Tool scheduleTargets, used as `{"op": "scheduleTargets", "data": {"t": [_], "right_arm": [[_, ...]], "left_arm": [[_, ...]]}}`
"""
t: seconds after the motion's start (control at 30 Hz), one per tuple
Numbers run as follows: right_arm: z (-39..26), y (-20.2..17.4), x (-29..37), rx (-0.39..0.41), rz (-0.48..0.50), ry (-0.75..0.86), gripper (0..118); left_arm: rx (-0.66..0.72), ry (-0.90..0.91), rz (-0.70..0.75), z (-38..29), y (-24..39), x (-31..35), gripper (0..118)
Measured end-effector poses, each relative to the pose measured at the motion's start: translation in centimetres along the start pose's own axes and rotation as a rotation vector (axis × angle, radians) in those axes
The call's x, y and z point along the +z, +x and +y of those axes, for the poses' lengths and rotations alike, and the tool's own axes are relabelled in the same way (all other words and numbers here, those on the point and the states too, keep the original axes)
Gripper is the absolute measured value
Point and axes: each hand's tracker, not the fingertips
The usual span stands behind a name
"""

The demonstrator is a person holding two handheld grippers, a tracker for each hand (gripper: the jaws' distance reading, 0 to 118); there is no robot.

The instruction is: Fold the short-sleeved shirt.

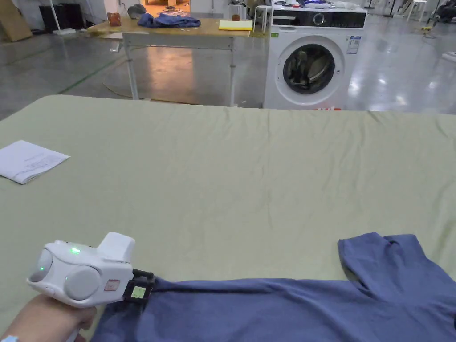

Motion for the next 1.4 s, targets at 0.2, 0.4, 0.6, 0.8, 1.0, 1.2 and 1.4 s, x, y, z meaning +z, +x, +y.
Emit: {"op": "scheduleTargets", "data": {"t": [0.2,0.4,0.6,0.8,1.0,1.2,1.4], "right_arm": [[4.2,3.0,-6.1,-0.006,0.033,-0.026,0],[3.1,16.5,-16.6,-0.059,-0.047,-0.29,43],[2.2,20.5,-24.4,-0.031,-0.19,-0.486,114],[0.2,20.4,-26.7,0.075,-0.26,-0.681,79],[1.8,18.7,-23.2,0.083,-0.214,-0.609,0],[5.9,17.8,-17.2,-0.162,-0.201,-0.283,0],[7.0,15.4,-11.9,-0.113,-0.199,-0.152,0]], "left_arm": [[0.206,0.116,-0.158,-0.4,-0.1,3.3,0],[0.218,0.245,-0.148,0.7,-2.0,8.9,0],[0.188,0.228,-0.159,0.9,-0.5,10.9,0],[0.193,0.192,-0.139,0.5,-0.4,10.7,0],[0.245,0.132,-0.139,-0.3,-1.3,9.2,0],[0.352,0.218,-0.118,0.6,-2.8,9.3,0],[0.365,0.284,-0.129,1.2,-3.3,11.2,0]]}}
